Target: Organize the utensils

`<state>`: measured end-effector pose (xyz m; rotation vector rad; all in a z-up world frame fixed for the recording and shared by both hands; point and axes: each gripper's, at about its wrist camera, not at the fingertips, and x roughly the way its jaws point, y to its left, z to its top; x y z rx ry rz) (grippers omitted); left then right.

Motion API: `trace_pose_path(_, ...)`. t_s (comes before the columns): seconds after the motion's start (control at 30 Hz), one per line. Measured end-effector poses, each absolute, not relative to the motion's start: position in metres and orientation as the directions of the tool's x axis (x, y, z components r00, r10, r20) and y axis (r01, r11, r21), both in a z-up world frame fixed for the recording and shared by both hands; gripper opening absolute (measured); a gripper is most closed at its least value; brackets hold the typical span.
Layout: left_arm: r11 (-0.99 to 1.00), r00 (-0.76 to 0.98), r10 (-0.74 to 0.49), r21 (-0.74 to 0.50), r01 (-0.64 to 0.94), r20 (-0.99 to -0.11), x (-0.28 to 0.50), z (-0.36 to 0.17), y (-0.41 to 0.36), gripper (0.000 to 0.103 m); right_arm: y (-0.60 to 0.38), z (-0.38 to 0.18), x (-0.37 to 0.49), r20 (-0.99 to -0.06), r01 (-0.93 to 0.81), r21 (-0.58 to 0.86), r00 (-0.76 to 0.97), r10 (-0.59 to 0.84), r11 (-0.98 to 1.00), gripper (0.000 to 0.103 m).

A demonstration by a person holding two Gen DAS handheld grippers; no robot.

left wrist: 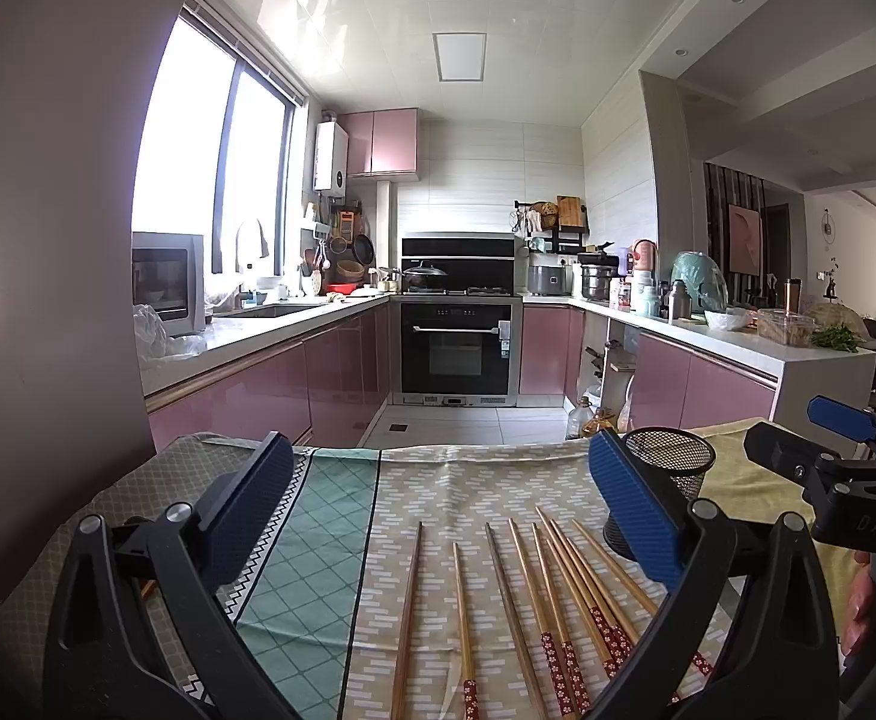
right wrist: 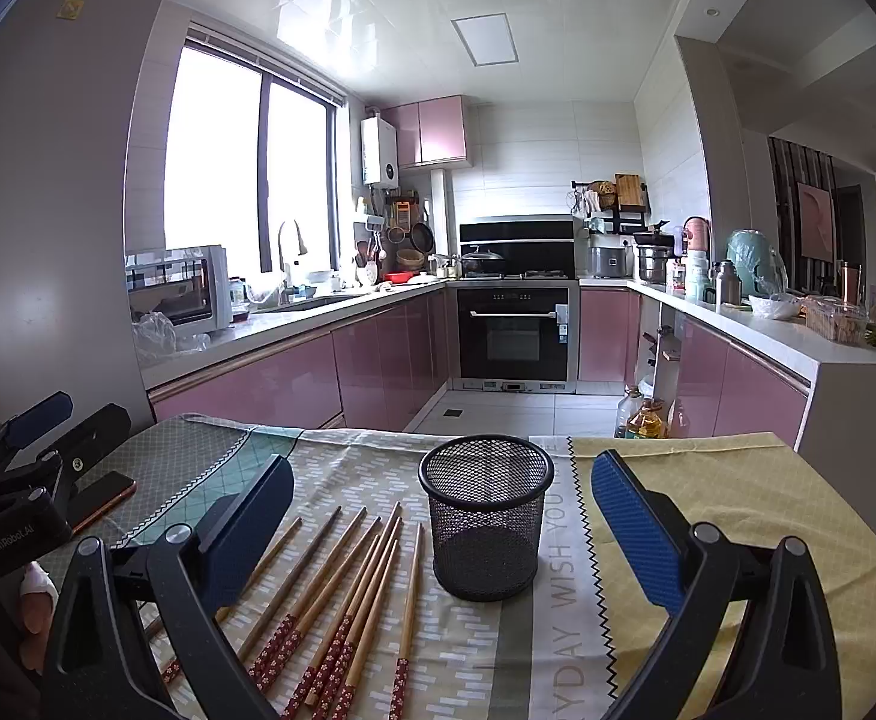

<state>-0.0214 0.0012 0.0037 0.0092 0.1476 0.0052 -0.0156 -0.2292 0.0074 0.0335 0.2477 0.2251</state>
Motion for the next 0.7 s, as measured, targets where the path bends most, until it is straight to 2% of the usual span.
trace_pose_path(0.7, 1.000, 0.989, 0.006, 0.008, -0.005, -0.147, -0.0229, 0.0031, 0.0012, 0.097, -0.2288, 0.0051, -0.0143, -0.244, -0.217, 0.063, 0.943, 0.225, 0.974, 0.096)
